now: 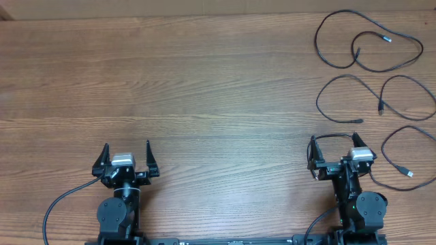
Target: Untangle cables
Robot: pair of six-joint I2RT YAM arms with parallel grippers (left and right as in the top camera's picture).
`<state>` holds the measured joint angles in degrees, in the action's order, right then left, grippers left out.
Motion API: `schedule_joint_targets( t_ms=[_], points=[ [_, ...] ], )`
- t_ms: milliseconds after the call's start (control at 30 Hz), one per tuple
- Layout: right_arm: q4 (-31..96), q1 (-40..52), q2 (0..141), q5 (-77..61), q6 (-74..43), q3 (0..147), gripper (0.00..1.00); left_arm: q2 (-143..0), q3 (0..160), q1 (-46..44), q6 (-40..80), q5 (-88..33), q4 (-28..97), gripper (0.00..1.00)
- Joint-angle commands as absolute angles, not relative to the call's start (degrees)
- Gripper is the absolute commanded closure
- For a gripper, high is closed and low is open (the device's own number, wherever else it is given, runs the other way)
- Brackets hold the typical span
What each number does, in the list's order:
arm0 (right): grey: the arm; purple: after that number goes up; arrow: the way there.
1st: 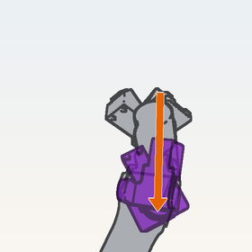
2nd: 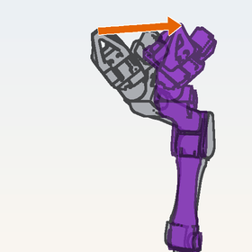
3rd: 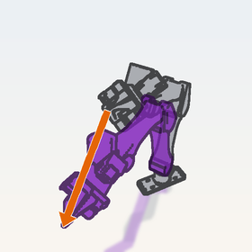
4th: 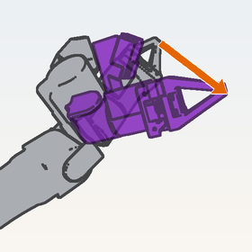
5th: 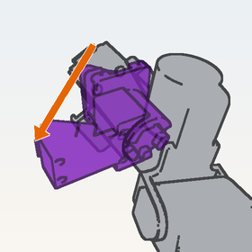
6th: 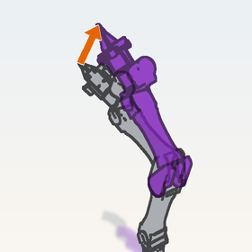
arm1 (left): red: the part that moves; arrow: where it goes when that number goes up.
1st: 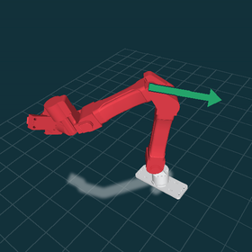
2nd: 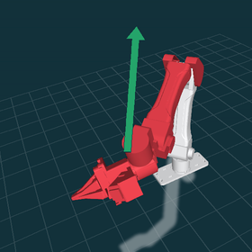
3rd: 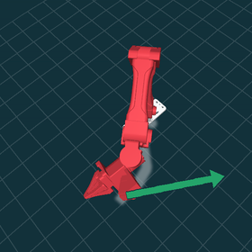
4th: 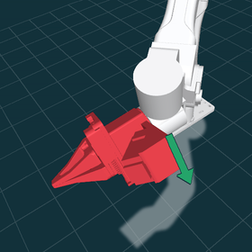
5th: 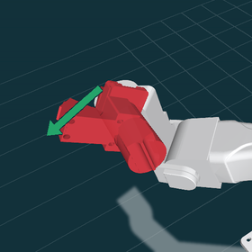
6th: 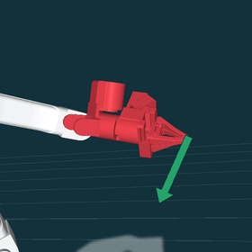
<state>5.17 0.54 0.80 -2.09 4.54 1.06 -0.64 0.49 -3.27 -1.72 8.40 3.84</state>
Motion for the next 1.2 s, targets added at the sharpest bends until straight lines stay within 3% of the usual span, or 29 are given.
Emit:
schedule_joint_targets(
  t_ms=[0,467,700,1167],
  points=[
    [4.9,1.0,0.2,-1.6,3.4,0.5,0.00,-0.3,0.3,-2.9,-2.8,8.1,3.8,0.01],
    [5.0,1.0,0.2,-0.5,0.5,0.5,0.00,-0.3,0.3,-2.9,-2.8,8.1,3.8,0.01],
    [5.1,1.0,0.2,-0.7,6.4,0.5,0.00,-0.3,0.3,-2.9,-2.8,8.1,3.8,0.00],
    [4.9,1.0,0.2,-0.6,6.5,0.5,0.00,-0.3,0.3,-2.9,-2.8,8.1,3.8,0.00]
  ],
)
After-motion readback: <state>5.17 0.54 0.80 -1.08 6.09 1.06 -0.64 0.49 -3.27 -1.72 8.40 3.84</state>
